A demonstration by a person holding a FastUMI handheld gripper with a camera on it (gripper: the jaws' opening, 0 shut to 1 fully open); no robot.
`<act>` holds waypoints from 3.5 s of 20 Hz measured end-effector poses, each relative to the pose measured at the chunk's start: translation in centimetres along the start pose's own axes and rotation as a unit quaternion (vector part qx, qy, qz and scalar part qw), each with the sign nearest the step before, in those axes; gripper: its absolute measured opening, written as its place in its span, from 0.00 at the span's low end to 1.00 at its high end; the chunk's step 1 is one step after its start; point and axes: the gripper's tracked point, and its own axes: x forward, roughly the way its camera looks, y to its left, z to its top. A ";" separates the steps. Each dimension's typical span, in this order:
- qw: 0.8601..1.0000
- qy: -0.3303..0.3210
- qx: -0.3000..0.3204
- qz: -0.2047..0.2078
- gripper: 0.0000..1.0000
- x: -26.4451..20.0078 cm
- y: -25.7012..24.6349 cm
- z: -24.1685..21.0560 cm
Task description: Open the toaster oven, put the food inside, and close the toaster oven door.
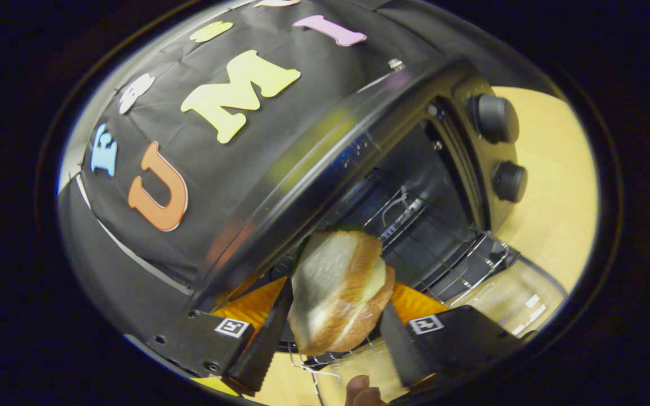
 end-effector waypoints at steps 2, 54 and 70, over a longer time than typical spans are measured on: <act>1.000 0.022 -0.019 -0.005 0.91 -0.3 -0.1 -0.4; 0.960 0.033 -0.279 0.002 1.00 -6.1 -5.7 1.8; 0.969 0.035 -0.245 0.017 1.00 -4.5 -4.9 -0.3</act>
